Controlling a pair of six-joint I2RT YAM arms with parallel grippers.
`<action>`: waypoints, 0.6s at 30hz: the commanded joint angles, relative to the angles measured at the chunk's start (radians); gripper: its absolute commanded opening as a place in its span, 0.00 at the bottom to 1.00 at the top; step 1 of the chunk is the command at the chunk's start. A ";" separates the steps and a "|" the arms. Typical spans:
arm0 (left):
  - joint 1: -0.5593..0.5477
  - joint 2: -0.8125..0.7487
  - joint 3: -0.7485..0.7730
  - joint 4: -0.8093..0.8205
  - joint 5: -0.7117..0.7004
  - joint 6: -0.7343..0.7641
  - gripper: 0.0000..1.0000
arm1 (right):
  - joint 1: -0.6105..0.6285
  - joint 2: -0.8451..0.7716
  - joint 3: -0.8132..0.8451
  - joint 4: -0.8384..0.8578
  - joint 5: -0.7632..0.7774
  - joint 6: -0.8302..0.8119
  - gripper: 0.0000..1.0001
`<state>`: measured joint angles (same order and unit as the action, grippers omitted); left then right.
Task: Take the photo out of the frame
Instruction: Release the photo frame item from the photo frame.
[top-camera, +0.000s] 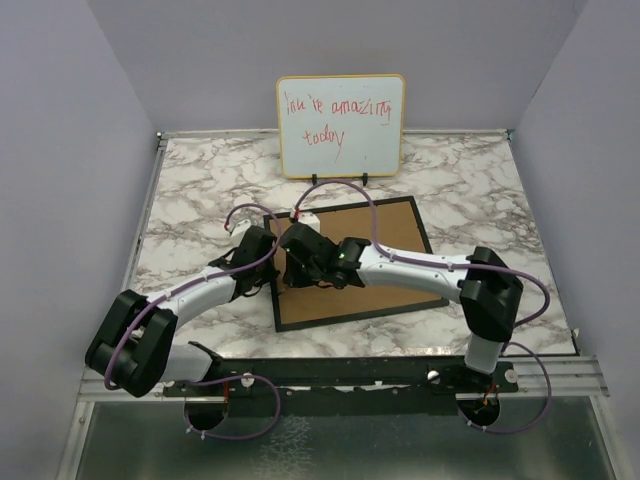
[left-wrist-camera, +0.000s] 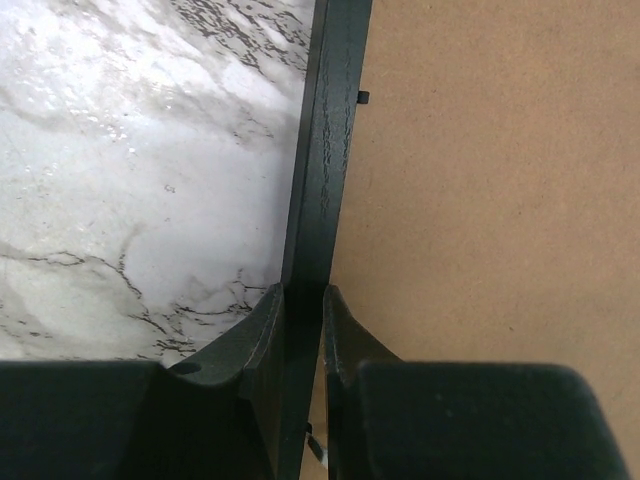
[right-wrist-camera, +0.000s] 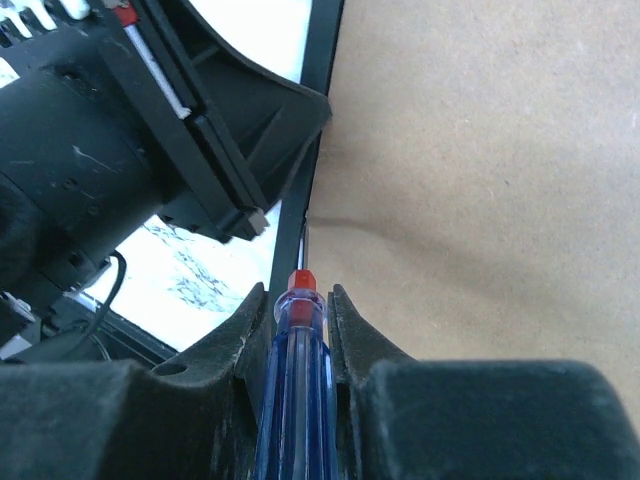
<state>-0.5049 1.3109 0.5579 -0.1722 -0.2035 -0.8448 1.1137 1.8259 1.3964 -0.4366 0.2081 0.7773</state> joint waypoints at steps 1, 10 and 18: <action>-0.014 0.016 -0.016 -0.020 0.107 0.041 0.00 | -0.064 -0.128 -0.119 0.125 -0.086 0.053 0.01; -0.026 0.016 -0.013 0.008 0.156 0.132 0.00 | -0.209 -0.337 -0.336 0.213 -0.159 0.107 0.01; -0.137 0.013 -0.020 0.005 0.152 0.170 0.00 | -0.383 -0.386 -0.452 0.292 -0.336 0.104 0.01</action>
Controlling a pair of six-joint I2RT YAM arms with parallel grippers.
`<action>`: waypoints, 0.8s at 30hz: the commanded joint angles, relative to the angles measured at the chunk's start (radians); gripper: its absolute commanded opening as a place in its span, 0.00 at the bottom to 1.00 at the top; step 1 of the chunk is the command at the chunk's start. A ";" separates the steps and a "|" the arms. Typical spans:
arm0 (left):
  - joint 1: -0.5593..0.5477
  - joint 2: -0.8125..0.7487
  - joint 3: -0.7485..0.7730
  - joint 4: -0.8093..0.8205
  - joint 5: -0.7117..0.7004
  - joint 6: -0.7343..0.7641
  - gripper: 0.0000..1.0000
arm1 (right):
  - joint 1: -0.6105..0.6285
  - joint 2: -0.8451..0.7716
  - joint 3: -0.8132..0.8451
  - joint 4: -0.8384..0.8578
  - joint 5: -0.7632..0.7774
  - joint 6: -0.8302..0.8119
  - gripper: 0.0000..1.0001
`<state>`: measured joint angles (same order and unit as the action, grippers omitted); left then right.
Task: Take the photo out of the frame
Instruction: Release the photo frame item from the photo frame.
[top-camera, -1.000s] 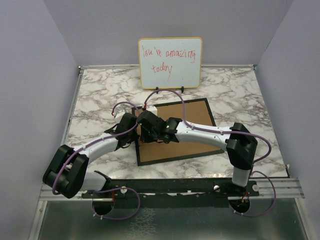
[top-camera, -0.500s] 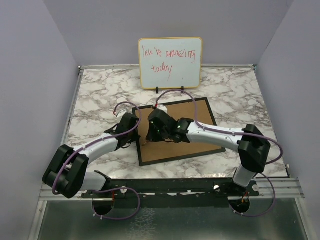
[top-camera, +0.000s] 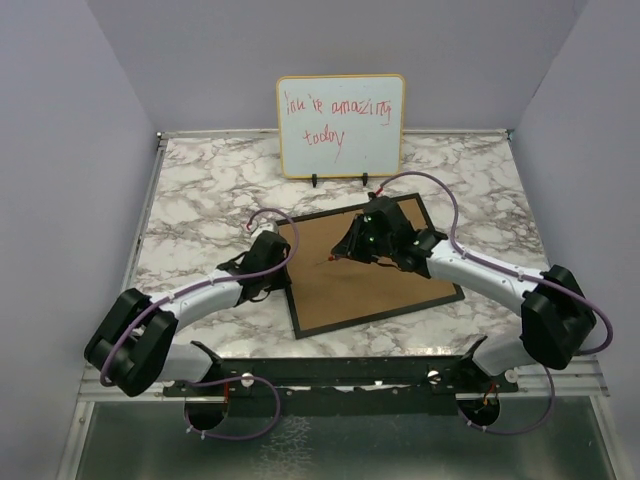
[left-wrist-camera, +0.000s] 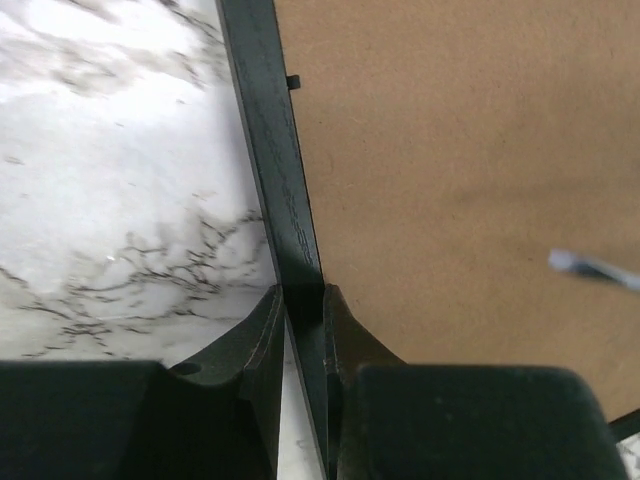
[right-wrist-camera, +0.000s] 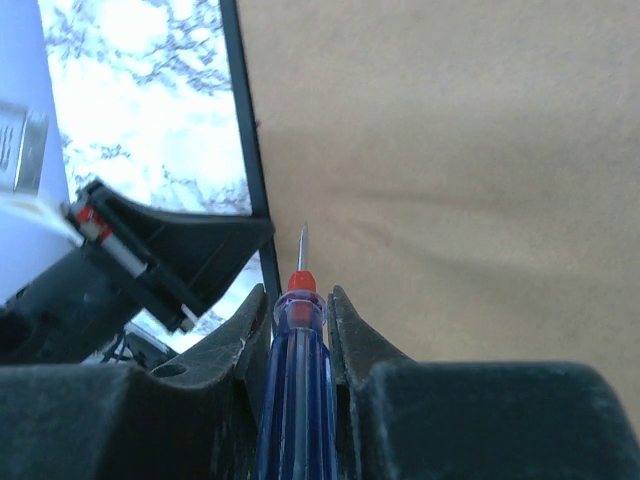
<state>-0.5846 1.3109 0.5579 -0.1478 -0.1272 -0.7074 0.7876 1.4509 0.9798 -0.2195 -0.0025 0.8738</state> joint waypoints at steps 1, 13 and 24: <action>-0.062 0.005 -0.033 -0.017 0.078 0.027 0.00 | -0.068 -0.004 -0.037 0.090 -0.147 -0.002 0.01; -0.064 -0.107 -0.114 -0.042 0.034 -0.071 0.33 | -0.103 0.202 0.098 0.177 -0.317 -0.099 0.01; -0.063 -0.218 -0.221 0.011 0.097 -0.158 0.54 | -0.152 0.371 0.103 0.400 -0.503 -0.075 0.00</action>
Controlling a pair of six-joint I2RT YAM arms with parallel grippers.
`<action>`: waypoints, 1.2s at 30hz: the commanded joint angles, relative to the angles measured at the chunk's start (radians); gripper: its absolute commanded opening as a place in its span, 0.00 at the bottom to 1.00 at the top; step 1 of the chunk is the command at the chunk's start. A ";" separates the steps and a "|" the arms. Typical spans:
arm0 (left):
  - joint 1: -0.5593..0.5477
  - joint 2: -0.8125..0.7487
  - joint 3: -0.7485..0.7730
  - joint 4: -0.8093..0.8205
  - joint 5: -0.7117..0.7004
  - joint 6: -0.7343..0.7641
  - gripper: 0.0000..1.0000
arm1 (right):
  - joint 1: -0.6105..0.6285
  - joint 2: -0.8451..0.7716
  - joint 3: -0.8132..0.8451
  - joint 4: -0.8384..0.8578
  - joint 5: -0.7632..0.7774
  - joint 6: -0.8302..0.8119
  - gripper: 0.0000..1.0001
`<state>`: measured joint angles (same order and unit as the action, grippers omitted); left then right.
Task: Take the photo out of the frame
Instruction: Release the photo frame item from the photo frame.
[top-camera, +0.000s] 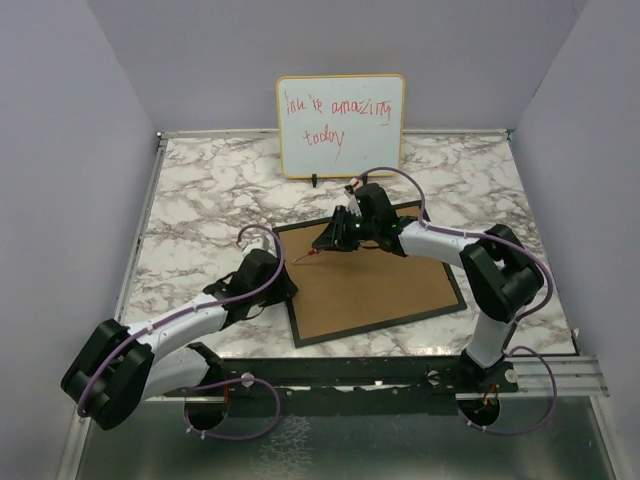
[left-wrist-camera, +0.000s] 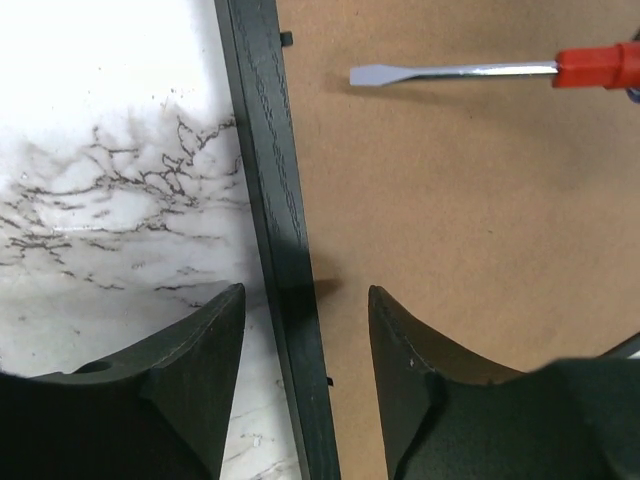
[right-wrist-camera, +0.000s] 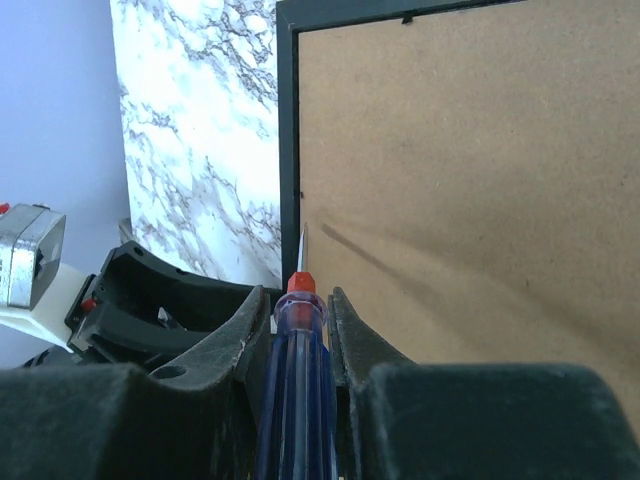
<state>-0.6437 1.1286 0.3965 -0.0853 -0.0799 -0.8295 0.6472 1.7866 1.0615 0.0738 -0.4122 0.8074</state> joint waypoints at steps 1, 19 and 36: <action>-0.005 -0.044 -0.072 -0.062 0.049 -0.047 0.54 | -0.016 0.045 0.018 0.123 -0.106 -0.008 0.00; -0.006 -0.021 -0.136 -0.083 0.001 -0.098 0.44 | -0.057 0.149 0.007 0.221 -0.146 -0.050 0.00; -0.014 0.051 -0.125 -0.098 -0.040 -0.084 0.12 | -0.065 0.212 0.003 0.229 -0.194 -0.057 0.00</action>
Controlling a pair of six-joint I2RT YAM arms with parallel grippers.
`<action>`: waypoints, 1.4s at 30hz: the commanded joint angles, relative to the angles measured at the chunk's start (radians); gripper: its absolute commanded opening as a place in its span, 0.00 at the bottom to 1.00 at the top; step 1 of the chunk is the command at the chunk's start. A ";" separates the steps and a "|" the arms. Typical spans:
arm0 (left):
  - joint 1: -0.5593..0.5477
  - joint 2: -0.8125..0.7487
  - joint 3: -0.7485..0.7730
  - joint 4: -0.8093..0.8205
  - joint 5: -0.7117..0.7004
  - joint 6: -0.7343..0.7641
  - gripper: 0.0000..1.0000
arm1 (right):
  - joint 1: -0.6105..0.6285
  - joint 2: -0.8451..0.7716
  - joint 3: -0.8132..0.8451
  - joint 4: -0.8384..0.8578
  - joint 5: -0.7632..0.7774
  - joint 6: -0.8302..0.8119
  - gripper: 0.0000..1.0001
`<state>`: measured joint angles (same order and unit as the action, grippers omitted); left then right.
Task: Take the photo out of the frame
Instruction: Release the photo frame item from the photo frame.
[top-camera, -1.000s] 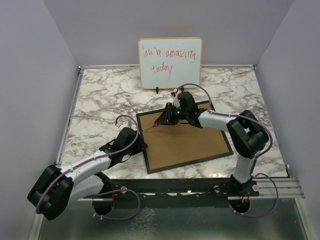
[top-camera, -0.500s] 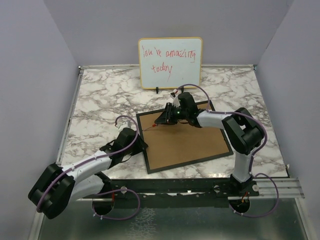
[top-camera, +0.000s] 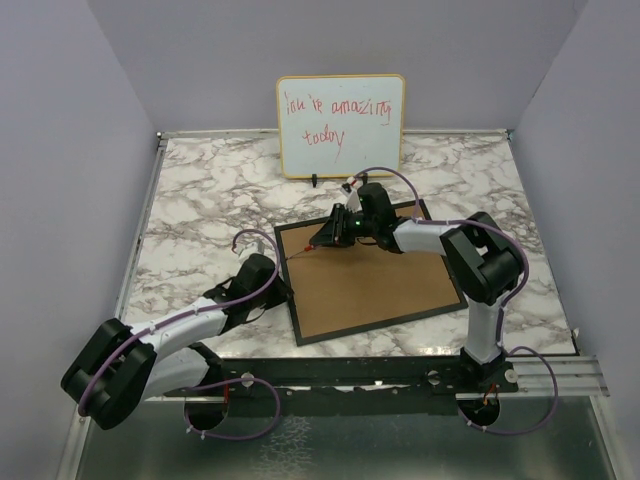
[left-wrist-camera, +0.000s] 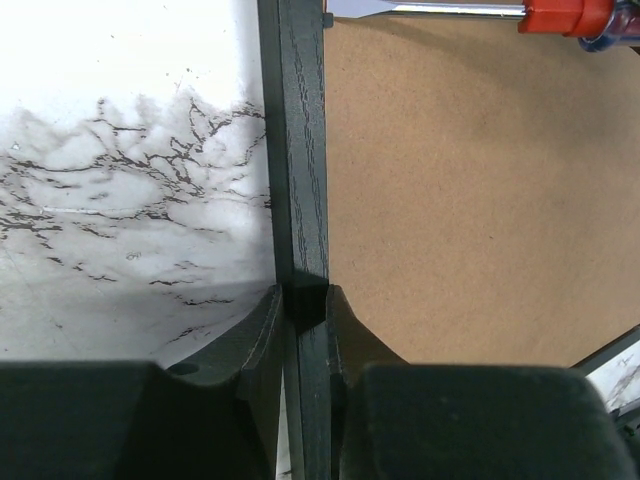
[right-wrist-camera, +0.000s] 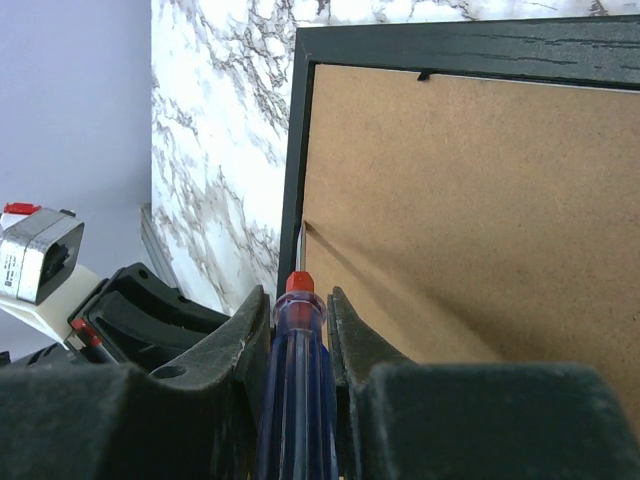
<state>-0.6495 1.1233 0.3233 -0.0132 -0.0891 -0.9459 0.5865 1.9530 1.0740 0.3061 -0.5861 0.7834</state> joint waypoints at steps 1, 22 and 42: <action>-0.008 0.059 -0.051 -0.172 -0.029 0.035 0.12 | -0.004 0.047 -0.009 -0.007 -0.021 -0.034 0.00; -0.010 0.033 -0.041 -0.187 -0.034 0.051 0.04 | -0.036 0.001 -0.063 0.008 -0.016 -0.026 0.00; -0.010 0.051 -0.030 -0.165 -0.017 0.060 0.00 | -0.009 0.091 -0.037 0.037 -0.037 0.013 0.01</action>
<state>-0.6521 1.1297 0.3367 -0.0231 -0.0902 -0.9302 0.5598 1.9919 1.0462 0.3889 -0.6453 0.8207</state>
